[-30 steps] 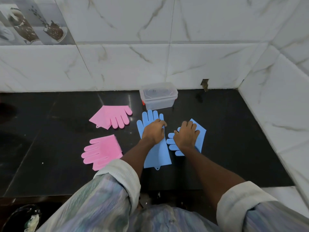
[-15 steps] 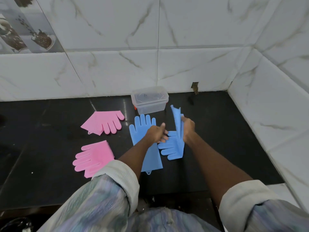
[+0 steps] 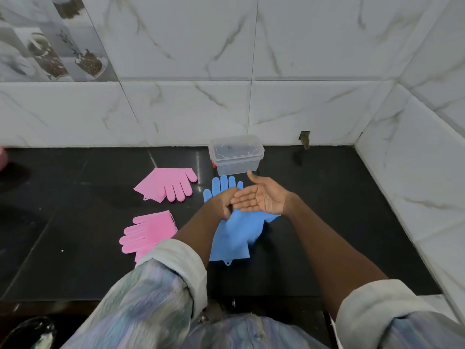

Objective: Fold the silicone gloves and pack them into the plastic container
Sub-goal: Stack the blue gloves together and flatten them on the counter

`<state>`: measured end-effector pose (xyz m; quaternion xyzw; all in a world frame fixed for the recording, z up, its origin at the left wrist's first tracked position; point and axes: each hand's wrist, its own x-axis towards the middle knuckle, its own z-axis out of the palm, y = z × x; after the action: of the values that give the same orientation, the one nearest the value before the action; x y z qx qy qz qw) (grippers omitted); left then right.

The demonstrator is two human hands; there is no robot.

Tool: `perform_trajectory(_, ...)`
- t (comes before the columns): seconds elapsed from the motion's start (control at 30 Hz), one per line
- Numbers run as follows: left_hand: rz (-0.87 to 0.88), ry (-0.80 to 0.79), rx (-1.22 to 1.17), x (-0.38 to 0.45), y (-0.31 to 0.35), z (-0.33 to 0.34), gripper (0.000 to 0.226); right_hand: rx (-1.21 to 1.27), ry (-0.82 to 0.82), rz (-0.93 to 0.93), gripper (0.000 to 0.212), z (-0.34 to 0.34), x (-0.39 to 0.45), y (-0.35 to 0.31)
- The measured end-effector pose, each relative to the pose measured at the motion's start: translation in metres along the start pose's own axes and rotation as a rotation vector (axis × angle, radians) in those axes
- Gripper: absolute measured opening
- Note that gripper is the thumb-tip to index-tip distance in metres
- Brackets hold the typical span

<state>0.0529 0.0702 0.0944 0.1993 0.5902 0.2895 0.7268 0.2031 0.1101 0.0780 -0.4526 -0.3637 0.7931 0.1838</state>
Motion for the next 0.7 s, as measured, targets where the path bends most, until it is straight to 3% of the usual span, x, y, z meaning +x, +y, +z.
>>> perform_trajectory(0.07, -0.052, -0.059, -0.061, 0.005, 0.0, -0.017, 0.035, -0.055, 0.212, -0.102, 0.061, 0.003, 0.003, -0.005)
perform_trajectory(0.17, -0.029, -0.059, -0.176, 0.008, -0.006, -0.032, 0.016, -0.125, 0.785, -0.166, 0.036, 0.003, 0.015, 0.003)
perform_trajectory(0.2, -0.004, -0.042, -0.191, 0.007, -0.006, -0.034, 0.014, -0.174, 0.925, -0.127, 0.035, 0.003, 0.019, 0.009)
perform_trajectory(0.27, 0.042, -0.035, -0.293, 0.009, -0.008, -0.042, 0.02, -0.272, 1.049, -0.054, 0.049, 0.006, 0.021, 0.02)
perform_trajectory(0.33, 0.082, -0.042, -0.387, 0.008, -0.006, -0.051, 0.02, -0.124, 0.965, -0.059, 0.072, 0.013, 0.021, 0.028)
perform_trajectory(0.4, 0.115, -0.065, -0.459, 0.007, -0.005, -0.053, 0.01, 0.236, 0.692, -0.028, 0.086, 0.015, 0.023, 0.036)
perform_trajectory(0.43, 0.141, -0.077, -0.47, 0.008, -0.007, -0.056, 0.022, 0.363, 0.542, 0.013, 0.088, 0.016, 0.022, 0.039)
perform_trajectory(0.53, 0.154, -0.091, -0.543, 0.009, -0.011, -0.062, 0.038, 0.418, 0.281, 0.054, 0.072, 0.022, 0.02, 0.045)
perform_trajectory(0.6, 0.109, -0.068, -0.495, 0.011, -0.018, -0.069, 0.036, 0.374, 0.264, -0.003, 0.048, 0.027, 0.023, 0.044)
perform_trajectory(0.7, -0.011, 0.031, -0.176, 0.012, -0.024, -0.082, 0.044, 0.275, 0.283, 0.043, 0.045, 0.031, 0.026, 0.045)
